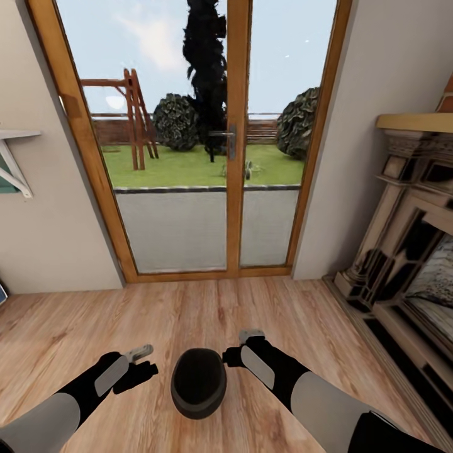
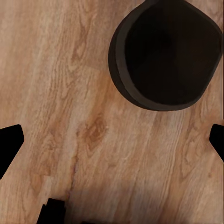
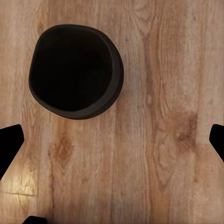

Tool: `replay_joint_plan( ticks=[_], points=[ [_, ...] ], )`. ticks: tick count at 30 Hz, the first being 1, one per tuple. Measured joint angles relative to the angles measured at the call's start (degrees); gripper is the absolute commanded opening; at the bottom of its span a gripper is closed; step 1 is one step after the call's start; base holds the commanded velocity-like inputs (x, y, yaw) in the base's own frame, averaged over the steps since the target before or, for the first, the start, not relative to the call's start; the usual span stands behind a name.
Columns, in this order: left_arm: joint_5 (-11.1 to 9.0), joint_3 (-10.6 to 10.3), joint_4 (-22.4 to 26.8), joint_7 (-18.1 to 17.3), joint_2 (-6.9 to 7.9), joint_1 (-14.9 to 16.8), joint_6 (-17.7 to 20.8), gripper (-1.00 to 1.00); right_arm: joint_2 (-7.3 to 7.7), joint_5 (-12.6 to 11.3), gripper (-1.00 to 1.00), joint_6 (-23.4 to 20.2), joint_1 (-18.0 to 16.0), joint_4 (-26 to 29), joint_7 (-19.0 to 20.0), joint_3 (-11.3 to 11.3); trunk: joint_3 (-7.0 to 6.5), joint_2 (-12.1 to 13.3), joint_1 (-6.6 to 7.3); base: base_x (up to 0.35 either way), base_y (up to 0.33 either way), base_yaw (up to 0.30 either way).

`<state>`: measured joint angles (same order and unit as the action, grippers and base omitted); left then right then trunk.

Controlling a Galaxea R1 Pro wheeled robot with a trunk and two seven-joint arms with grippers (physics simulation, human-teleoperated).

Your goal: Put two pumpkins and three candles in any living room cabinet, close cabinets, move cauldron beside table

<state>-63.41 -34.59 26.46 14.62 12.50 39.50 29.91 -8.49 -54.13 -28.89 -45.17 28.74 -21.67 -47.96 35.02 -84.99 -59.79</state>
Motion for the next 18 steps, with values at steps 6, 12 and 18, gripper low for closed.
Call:
replay_joint_plan(
  ticks=[6,12,18],
  points=[
    [0.0,-0.1,1.0,-0.1,-0.01,0.0,0.0,1.00,-0.02,0.0,1.00,0.0,0.0,0.0,0.0,0.0,0.00,0.0,0.02,0.188,0.081,0.000],
    [0.0,-0.1,1.1,-0.1,-0.01,0.0,0.0,1.00,-0.06,0.0,1.00,0.0,0.0,0.0,0.0,0.0,0.00,0.0,0.01,0.116,0.014,0.000],
    [0.0,-0.1,1.1,-0.1,-0.07,-0.1,0.0,1.00,-0.07,0.0,1.00,0.0,0.0,0.0,0.1,0.0,0.00,0.0,0.01,0.205,0.002,0.000]
  ],
)
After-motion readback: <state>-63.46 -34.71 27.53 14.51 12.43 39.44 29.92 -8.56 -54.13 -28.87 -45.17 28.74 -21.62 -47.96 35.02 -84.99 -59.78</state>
